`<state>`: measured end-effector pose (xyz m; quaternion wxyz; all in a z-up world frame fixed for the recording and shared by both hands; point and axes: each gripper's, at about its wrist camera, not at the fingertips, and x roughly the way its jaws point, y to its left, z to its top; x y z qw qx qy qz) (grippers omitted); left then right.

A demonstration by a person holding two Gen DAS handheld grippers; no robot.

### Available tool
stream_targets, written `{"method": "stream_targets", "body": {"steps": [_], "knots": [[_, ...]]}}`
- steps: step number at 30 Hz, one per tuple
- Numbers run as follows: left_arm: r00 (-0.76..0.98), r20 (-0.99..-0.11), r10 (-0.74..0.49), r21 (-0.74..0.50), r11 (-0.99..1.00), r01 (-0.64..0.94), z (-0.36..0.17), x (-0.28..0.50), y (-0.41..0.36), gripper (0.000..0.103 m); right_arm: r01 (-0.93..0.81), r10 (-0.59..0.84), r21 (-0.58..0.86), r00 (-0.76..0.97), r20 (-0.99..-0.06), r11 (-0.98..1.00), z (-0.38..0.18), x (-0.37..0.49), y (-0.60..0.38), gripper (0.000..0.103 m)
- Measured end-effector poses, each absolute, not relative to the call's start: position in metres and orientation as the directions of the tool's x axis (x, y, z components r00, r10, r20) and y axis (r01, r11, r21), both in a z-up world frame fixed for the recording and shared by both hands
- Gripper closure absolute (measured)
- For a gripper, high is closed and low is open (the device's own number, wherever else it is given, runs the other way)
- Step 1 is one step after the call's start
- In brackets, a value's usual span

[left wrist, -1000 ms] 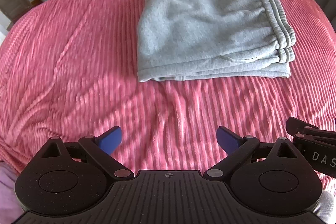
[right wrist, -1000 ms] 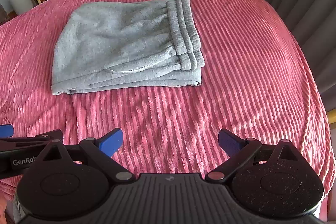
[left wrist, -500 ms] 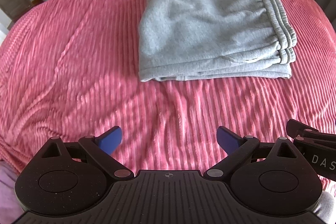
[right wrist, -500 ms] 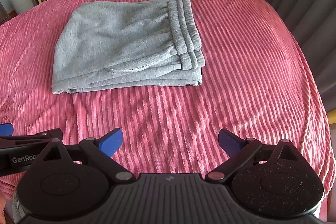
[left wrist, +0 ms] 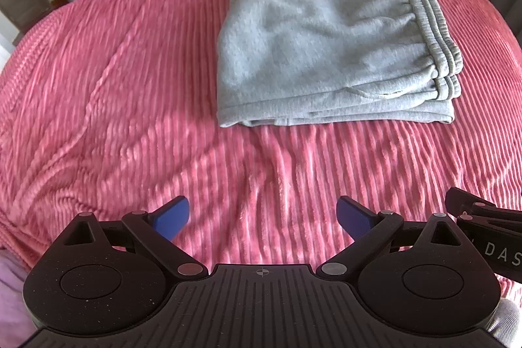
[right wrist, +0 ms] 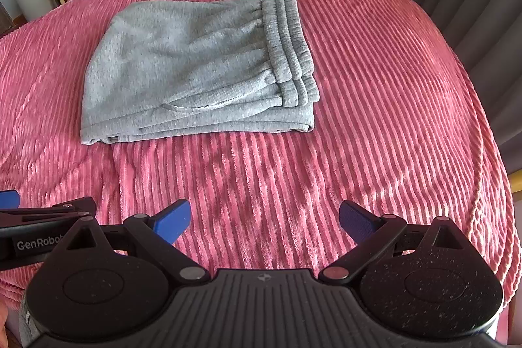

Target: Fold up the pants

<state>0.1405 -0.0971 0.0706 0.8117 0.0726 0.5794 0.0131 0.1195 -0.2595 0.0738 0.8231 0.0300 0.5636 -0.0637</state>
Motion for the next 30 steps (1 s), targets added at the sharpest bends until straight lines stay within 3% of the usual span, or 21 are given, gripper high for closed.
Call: {"method": "stream_targets", "body": {"steps": [30], "knots": [[0.329, -0.938, 0.111, 0.136, 0.989, 0.056, 0.0692, 0.1408, -0.0983, 0.003, 0.134, -0.068, -0.020, 0.359, -0.931, 0.991, 0.0735, 0.1201, -0.2587, 0.005]]}}
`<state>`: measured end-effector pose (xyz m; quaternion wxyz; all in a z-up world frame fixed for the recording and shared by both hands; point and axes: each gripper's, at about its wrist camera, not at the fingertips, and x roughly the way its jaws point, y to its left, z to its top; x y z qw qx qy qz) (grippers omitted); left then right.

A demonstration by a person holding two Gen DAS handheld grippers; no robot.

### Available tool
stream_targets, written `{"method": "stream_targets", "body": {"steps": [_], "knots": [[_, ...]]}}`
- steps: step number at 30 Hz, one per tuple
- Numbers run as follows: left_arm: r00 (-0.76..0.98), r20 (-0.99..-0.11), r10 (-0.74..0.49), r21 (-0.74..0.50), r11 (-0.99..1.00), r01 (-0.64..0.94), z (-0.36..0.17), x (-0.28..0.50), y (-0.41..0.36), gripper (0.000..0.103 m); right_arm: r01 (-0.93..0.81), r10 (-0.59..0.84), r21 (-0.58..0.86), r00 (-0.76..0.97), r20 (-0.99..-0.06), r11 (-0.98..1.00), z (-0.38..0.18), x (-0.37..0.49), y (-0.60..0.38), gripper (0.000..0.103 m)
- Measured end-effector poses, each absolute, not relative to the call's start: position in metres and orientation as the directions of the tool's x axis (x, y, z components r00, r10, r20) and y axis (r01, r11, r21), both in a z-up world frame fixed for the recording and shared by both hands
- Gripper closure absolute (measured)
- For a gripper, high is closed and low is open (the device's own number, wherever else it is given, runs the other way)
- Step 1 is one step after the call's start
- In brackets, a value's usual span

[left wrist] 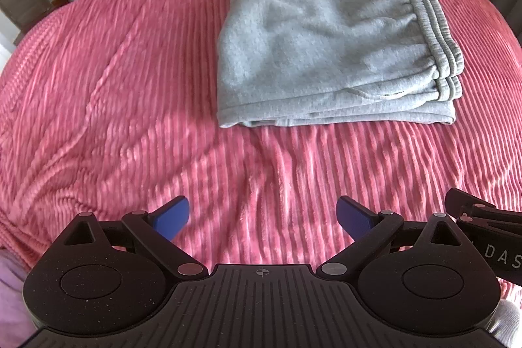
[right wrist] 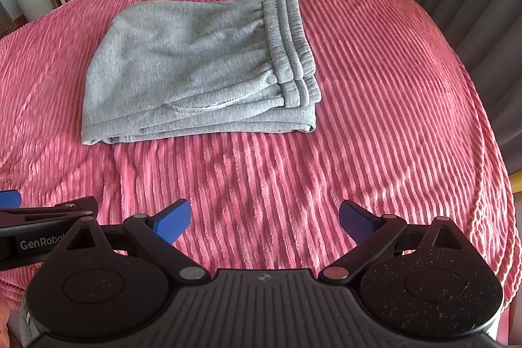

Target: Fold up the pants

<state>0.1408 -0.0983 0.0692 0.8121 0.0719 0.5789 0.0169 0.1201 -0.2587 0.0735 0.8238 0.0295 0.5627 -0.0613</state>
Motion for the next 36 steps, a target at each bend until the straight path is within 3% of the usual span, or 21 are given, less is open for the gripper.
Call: {"method": "stream_targets", "body": {"steps": [36], "knots": [[0.361, -0.928, 0.094, 0.114, 0.993, 0.035, 0.0714, 0.1409, -0.0966, 0.003, 0.132, -0.072, -0.026, 0.355, -0.932, 0.991, 0.0713, 0.1220, -0.2584, 0.005]]}}
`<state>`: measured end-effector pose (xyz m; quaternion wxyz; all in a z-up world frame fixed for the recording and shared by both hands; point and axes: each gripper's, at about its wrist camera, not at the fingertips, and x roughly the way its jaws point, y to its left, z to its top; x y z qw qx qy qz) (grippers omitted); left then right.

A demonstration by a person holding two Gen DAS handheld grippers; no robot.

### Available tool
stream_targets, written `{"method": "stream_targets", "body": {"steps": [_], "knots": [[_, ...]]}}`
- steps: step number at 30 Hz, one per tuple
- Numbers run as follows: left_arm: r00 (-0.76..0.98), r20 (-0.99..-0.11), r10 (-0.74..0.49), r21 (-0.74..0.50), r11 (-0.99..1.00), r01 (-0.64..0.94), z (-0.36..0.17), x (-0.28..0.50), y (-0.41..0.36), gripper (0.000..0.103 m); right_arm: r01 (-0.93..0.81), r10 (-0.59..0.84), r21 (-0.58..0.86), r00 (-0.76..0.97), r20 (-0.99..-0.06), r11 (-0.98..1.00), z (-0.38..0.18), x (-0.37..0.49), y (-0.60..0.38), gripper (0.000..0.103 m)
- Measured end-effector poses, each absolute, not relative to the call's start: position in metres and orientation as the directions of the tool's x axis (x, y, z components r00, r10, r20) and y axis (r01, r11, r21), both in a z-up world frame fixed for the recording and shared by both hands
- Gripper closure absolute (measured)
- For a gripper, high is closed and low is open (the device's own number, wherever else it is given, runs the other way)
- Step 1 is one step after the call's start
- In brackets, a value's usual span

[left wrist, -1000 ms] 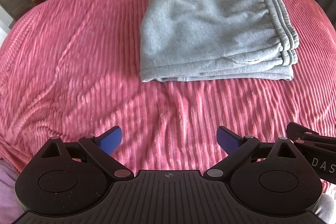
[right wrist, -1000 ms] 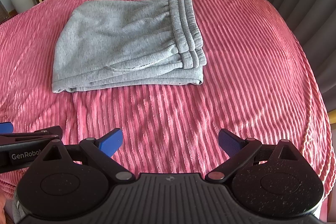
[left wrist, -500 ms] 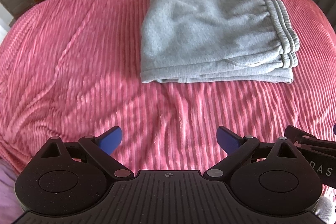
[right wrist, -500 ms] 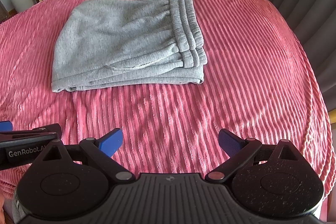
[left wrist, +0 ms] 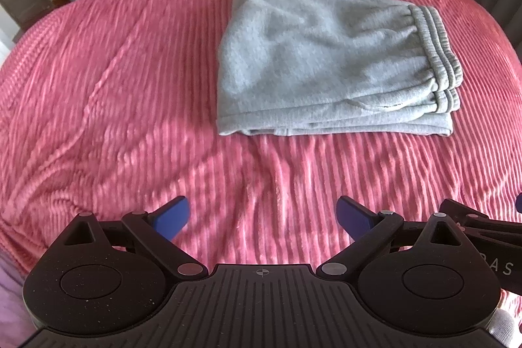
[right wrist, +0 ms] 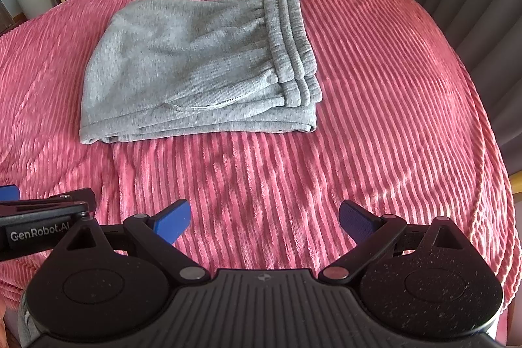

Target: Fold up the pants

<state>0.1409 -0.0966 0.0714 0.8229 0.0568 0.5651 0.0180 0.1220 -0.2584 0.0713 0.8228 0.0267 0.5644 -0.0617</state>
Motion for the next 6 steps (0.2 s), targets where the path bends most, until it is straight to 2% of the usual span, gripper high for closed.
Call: {"method": "stream_targets", "body": {"steps": [6], "knots": [[0.391, -0.914, 0.112, 0.139, 0.990, 0.040, 0.0747, 0.1393, -0.0993, 0.003, 0.131, -0.072, -0.027, 0.358, -0.931, 0.991, 0.0720, 0.1220, -0.2574, 0.005]]}}
